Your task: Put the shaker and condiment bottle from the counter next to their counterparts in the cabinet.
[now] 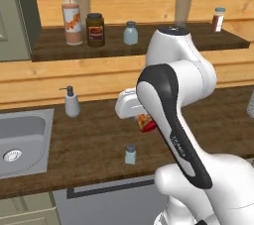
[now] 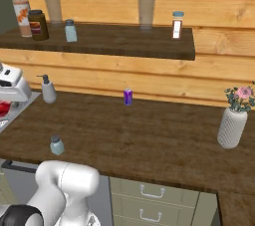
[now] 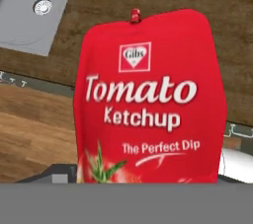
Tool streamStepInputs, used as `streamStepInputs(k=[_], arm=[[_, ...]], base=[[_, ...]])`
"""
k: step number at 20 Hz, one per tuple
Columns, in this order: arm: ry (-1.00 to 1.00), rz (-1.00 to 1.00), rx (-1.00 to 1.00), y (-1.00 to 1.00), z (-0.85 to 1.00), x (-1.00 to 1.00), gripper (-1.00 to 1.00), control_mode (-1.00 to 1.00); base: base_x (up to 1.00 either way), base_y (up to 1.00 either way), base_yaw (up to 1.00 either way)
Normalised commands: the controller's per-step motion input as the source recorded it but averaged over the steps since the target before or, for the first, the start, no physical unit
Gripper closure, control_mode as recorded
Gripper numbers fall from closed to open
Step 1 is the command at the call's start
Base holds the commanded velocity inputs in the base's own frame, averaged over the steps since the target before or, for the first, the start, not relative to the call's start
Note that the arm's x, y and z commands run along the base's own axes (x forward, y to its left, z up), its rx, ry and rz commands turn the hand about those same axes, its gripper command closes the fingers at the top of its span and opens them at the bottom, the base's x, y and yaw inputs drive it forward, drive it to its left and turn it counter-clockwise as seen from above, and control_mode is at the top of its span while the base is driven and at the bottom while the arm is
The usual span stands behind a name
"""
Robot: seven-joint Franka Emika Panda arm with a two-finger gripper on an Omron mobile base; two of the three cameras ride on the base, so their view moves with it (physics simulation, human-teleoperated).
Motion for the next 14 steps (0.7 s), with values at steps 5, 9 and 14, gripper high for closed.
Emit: streamStepInputs(k=[5,9,14], arm=[[-0.17,0.11,0.0,0.42,0.34,-0.09,1.0,-1.0],[-0.08,0.11,0.0,0.44,0.42,0.0,1.0,-1.0],[0.0,0.05,-0.06,0.27,0.37,0.0,1.0,-1.0]], base=[[0.0,0.0,0.0],[0.0,0.0,0.0],[0.0,0.0,0.0]])
